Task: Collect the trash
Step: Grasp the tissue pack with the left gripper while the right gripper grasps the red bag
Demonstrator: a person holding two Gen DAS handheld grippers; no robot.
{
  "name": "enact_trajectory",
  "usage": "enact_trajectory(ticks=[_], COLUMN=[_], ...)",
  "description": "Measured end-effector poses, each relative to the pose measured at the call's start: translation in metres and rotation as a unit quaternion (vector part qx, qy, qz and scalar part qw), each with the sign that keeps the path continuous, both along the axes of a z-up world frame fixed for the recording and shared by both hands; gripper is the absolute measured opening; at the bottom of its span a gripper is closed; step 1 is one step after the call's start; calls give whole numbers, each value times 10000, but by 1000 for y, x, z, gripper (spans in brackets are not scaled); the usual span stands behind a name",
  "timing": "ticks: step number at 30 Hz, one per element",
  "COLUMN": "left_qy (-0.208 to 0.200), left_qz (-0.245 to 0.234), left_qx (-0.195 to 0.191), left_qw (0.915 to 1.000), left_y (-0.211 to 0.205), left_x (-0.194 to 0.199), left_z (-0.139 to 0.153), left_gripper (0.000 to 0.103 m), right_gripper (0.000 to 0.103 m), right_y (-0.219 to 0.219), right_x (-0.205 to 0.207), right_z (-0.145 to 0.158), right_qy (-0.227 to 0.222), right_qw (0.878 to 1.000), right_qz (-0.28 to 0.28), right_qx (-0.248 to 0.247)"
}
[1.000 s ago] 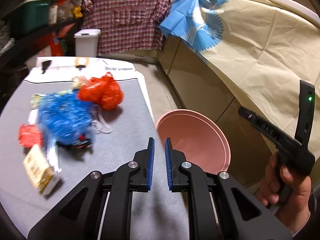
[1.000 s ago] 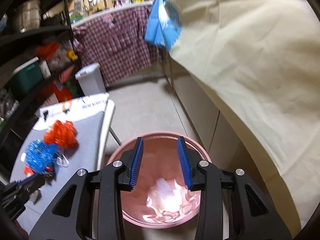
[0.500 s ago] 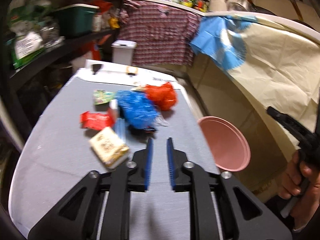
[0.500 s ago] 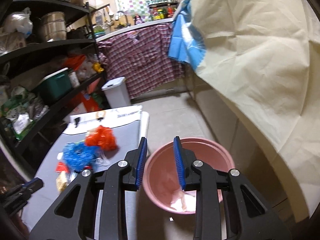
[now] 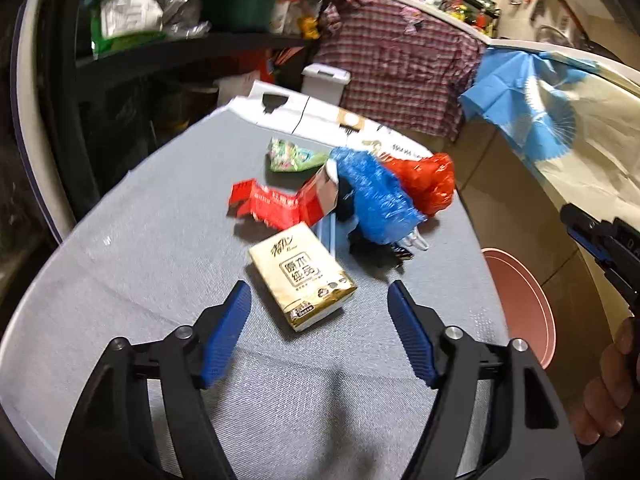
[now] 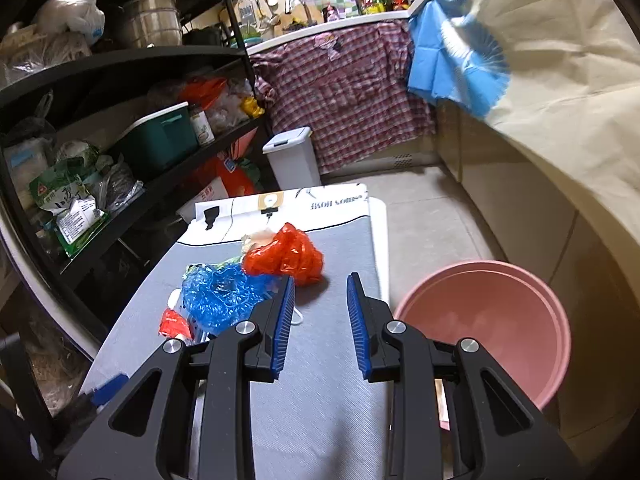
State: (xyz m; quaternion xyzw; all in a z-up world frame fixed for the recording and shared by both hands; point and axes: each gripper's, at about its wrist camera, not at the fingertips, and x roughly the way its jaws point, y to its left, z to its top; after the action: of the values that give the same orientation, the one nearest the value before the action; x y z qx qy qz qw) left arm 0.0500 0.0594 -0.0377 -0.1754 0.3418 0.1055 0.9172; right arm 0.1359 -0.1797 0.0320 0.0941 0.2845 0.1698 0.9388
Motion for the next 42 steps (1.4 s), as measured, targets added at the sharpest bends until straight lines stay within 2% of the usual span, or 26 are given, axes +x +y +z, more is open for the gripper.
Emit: enact_trajectory(ticks=[5, 10, 16, 22, 32, 33, 34, 35, 37, 42], left_qy=[269, 436, 669, 776, 834, 849, 869, 897, 916, 931], left_qz=[173, 392, 433, 415, 314, 326, 341, 354, 334, 372], left_qx=[-125, -303, -322, -380, -309, -269, -218, -156, -124, 35], left_qw=[9994, 9978, 9963, 9954, 9955, 9955, 9954, 9952, 9952, 9950], left_y=[3, 8, 10, 14, 15, 15, 15, 15, 17, 19], left_x=[13, 25, 38, 42, 45, 46, 46, 46, 45, 41], left_z=[-18, -28, -40, -45, -44, -44, -44, -44, -43, -40], left_gripper=[71, 77, 77, 77, 75, 73, 67, 63, 62, 60], right_gripper=[31, 50, 64, 67, 67, 63, 51, 47, 39, 29], right_y=[20, 36, 57, 69, 79, 78, 77, 77, 78, 71], right_x=[28, 59, 95, 126, 155, 155, 155, 153, 147, 127], right_z=[-13, -28, -41, -49, -56, -57, -59, -60, -59, -48], right_qy=[143, 304, 460, 570, 827, 860, 896, 939, 909, 729], right_qw=[9999, 9993, 9982, 9976, 9957, 9956, 9953, 9947, 9948, 9965], right_qz=[92, 207, 373, 385, 387, 342, 314, 354, 422, 395], right_qx=[-8, -24, -43, 34, 124, 163, 177, 230, 172, 131])
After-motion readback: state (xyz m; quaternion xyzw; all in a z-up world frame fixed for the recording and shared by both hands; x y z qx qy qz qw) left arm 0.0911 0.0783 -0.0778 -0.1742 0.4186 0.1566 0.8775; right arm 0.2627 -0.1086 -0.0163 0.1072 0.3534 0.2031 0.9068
